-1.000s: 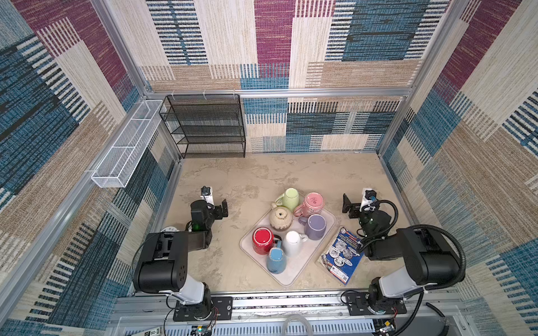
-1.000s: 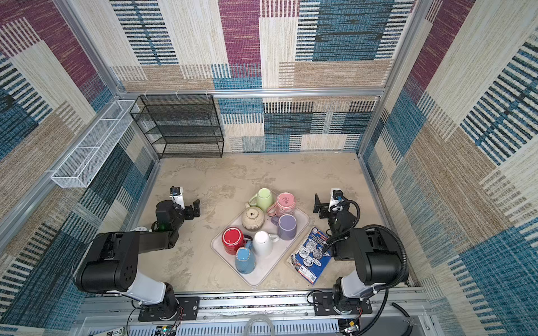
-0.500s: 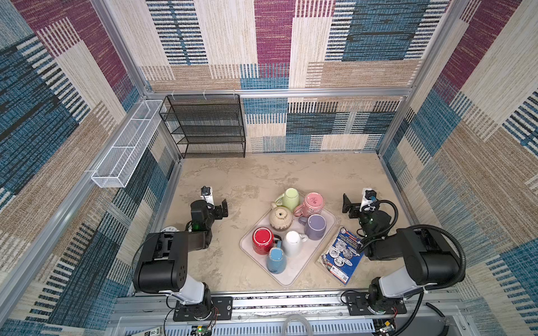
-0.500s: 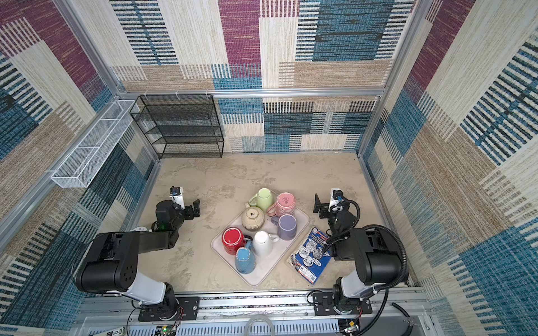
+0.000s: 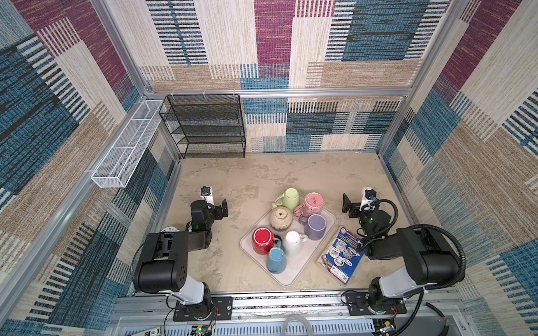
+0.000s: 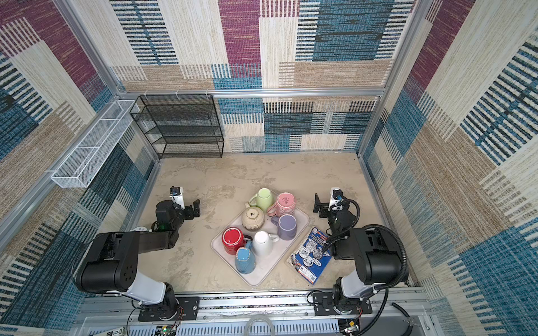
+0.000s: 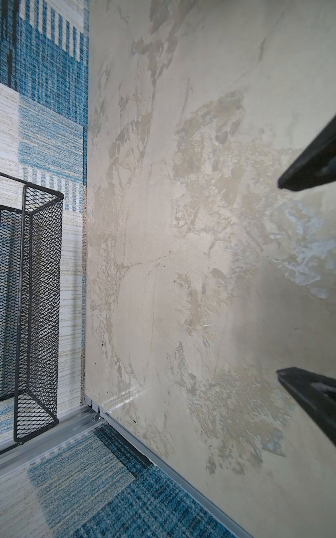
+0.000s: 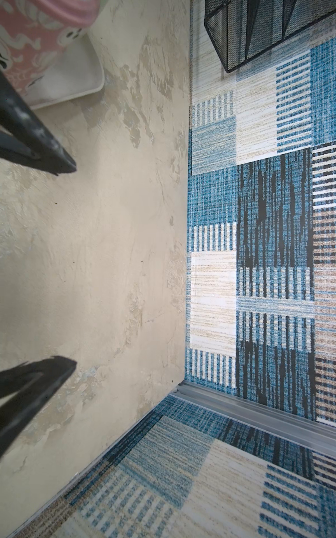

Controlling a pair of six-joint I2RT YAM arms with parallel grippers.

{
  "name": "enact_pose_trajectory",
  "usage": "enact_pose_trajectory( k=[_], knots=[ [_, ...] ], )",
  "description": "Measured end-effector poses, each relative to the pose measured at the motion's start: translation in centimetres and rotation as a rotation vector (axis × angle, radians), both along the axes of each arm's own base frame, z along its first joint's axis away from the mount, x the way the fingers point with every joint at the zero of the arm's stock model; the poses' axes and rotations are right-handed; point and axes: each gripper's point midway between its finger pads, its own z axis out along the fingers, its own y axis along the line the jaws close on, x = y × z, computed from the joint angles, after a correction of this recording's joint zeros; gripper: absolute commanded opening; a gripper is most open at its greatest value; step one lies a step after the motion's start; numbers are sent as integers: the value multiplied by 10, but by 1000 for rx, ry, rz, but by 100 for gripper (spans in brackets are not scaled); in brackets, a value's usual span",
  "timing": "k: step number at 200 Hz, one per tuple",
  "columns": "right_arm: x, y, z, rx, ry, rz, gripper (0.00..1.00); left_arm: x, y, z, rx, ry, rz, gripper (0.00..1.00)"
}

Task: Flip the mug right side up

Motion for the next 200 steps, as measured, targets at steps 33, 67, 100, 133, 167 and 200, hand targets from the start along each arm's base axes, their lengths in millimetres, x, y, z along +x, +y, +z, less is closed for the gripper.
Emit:
enact_pose_trajectory(
  k=[33, 67, 100, 133, 167, 200],
  knots=[
    [1, 1, -3, 1, 13, 8, 100, 0, 0, 0, 0, -1, 0, 99],
    [1, 1, -3, 1, 14, 8, 100, 0, 0, 1, 0, -2, 2, 100],
    [18, -7, 39, 7, -21, -34, 100, 2, 14, 11, 1, -7, 57, 99],
    [30, -14, 94, 27, -50, -75, 100, 6, 20, 49, -3, -36, 94, 100],
    [29, -13, 143, 81, -46, -73, 100, 9, 12, 126, -58, -127, 64, 100],
    [15, 9, 173, 189, -17, 45, 100, 10, -33, 212, -159, -219, -156, 100]
  ],
)
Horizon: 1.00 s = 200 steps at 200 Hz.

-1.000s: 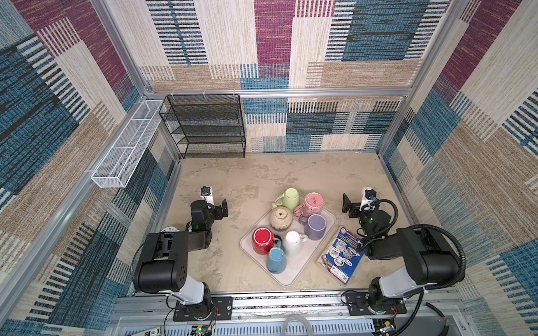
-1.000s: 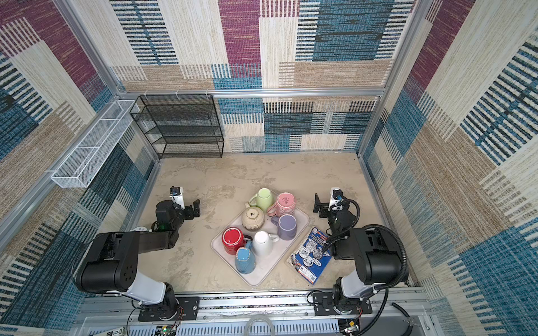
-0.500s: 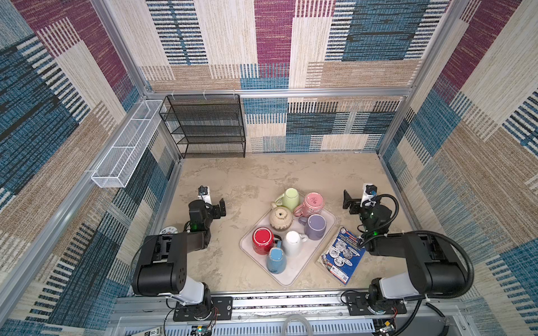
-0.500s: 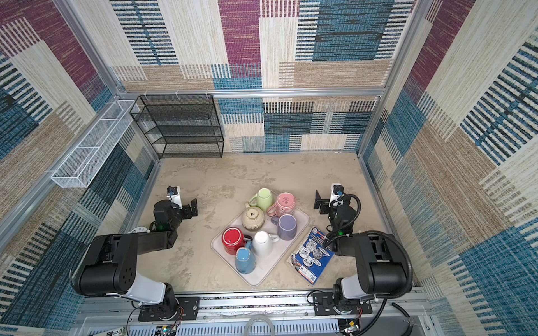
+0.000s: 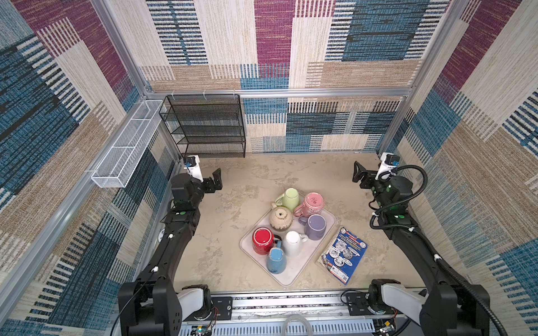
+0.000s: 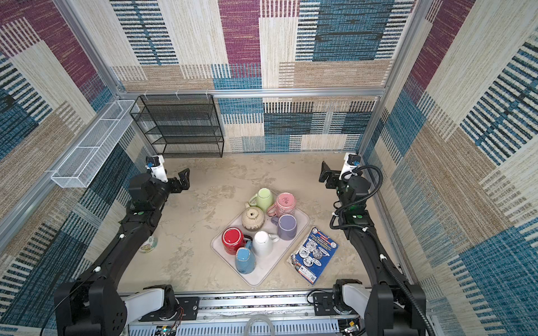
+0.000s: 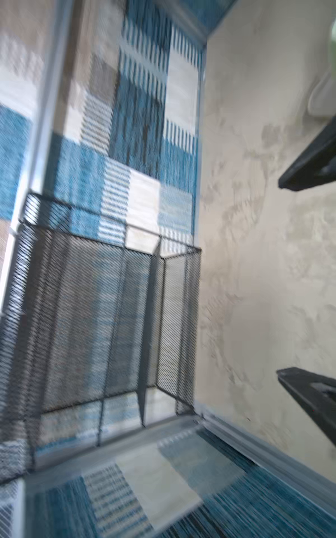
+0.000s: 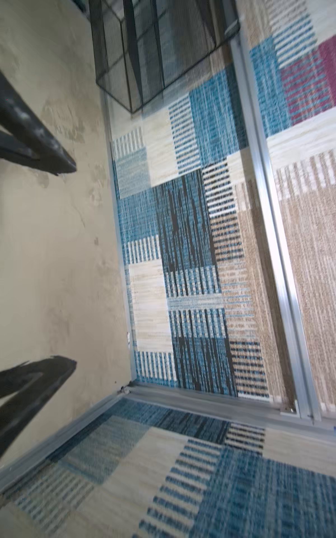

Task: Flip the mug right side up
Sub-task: 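Reach the left gripper over the upside-down pink ghost mug while the right arm lifts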

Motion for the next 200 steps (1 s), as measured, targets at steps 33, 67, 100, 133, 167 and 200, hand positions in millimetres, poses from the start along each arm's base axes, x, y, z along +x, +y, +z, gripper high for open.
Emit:
enact_pose_trajectory(
  k=[33, 67, 100, 133, 167, 200],
  knots=[
    [-30, 26, 8, 94, 41, 142, 99, -16, -82, 33, -2, 35, -305, 93],
    [-57, 47, 1, 170, 62, 227, 98, -48, -170, 24, 106, 133, -617, 80],
    [-73, 61, -12, 207, 95, 284, 96, -69, -217, 1, 208, 205, -781, 72],
    [-93, 79, -26, 219, 100, 363, 95, -76, -255, -20, 291, 246, -932, 69],
    [-103, 82, -39, 258, 120, 380, 93, -73, -291, -44, 380, 276, -1045, 60],
    [-109, 78, -40, 269, 111, 359, 88, -75, -320, -73, 491, 291, -1133, 45]
  ],
)
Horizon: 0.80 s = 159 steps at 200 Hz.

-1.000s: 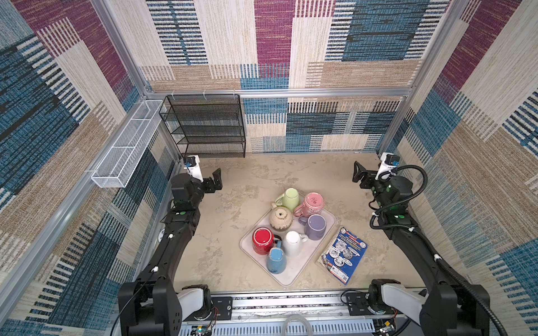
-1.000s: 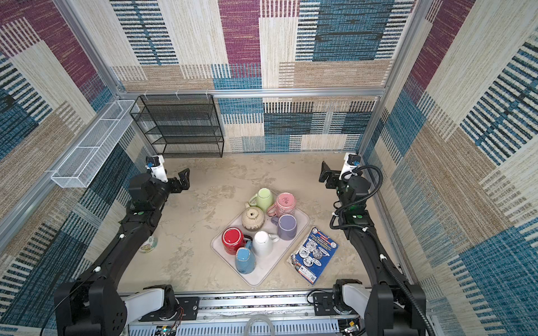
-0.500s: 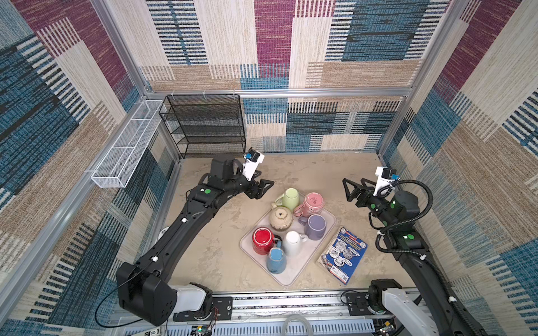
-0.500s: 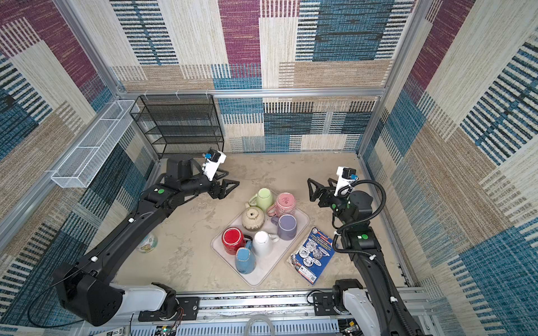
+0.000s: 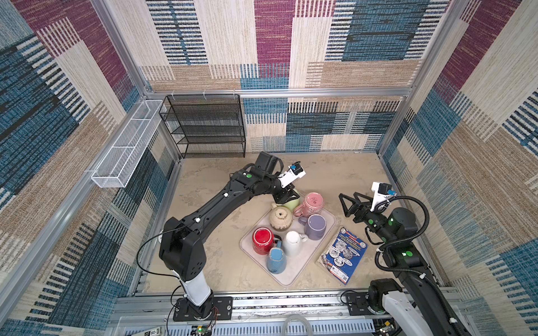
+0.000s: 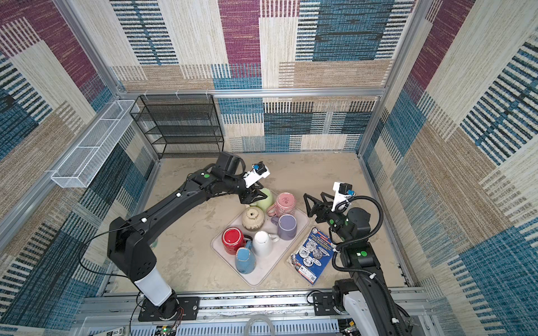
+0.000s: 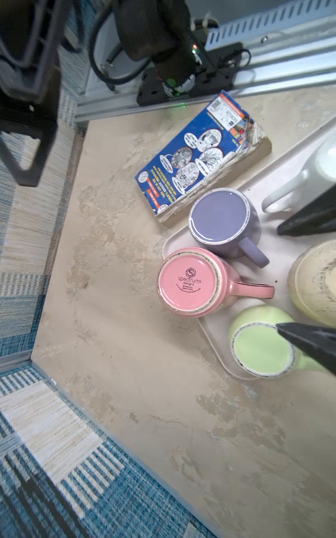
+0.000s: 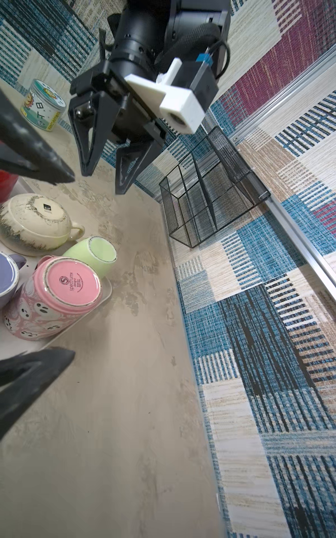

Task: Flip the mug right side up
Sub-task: 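Reach the left gripper over the upside-down pink ghost mug while the right arm lifts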

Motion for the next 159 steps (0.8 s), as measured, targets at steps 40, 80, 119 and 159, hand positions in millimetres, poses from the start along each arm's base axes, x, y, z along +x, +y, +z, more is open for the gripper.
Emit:
enact_pose_trajectory(
  k=[40, 80, 119, 159],
  knots=[
    [0, -8, -13, -7, 27, -52, 86, 9, -16, -38, 99, -1, -49, 42],
    [-1, -11, -23, -15, 45, -69, 82, 13, -27, -66, 158, 28, -86, 41],
    [-4, -12, -33, -24, 59, -69, 81, 8, -33, -89, 212, 43, -125, 40],
    [-4, -12, -32, -27, 57, -68, 81, 11, -32, -107, 258, 49, -133, 38]
  ],
)
